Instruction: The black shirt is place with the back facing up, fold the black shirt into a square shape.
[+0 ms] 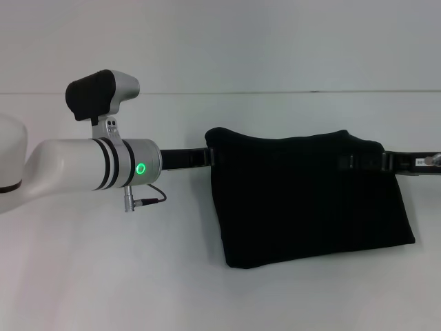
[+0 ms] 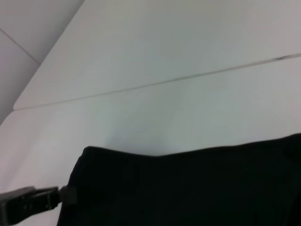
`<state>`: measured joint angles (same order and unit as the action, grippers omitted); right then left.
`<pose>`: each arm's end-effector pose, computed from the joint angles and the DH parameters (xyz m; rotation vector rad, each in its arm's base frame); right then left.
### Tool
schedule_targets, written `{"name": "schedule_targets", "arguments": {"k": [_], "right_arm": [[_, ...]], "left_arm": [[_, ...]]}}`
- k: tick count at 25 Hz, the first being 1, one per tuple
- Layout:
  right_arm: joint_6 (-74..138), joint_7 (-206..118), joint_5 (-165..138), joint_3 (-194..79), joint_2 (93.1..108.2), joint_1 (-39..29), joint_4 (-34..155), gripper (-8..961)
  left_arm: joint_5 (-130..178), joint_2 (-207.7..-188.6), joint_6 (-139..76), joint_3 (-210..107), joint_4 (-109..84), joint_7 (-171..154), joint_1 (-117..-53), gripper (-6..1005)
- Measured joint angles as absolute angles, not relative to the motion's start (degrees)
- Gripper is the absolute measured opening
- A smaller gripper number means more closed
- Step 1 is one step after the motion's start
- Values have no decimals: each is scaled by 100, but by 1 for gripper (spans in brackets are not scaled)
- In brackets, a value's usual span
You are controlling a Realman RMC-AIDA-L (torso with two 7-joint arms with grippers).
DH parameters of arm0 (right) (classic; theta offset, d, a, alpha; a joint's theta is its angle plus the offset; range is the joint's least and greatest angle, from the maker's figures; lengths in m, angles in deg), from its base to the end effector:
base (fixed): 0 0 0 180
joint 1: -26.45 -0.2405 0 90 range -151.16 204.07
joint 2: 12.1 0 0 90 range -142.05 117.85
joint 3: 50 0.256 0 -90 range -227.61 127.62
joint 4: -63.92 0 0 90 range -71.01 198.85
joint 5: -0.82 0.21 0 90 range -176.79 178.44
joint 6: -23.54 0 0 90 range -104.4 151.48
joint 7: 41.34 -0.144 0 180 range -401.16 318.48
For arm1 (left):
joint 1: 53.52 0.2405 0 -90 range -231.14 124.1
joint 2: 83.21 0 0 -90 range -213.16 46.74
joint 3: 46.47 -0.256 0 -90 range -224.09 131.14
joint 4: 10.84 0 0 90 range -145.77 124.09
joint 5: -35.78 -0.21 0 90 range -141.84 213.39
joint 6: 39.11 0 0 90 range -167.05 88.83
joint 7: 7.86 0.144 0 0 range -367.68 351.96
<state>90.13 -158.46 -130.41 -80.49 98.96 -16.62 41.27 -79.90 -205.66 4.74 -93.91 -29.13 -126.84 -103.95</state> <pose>0.2911 0.4050 0.0189 -2.2473 1.4956 0.4449 -0.2162 0.4236 -0.0871 -2.2048 -1.4691 -0.4854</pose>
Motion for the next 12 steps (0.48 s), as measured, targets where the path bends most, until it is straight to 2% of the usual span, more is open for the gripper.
{"name": "schedule_targets", "arguments": {"k": [12], "right_arm": [[8259,-15568,-12469,-8051,10275,-1682,4202,725]], "left_arm": [[-7989,-20474,450,-9394,-2920,-12635,-10406,42]]}}
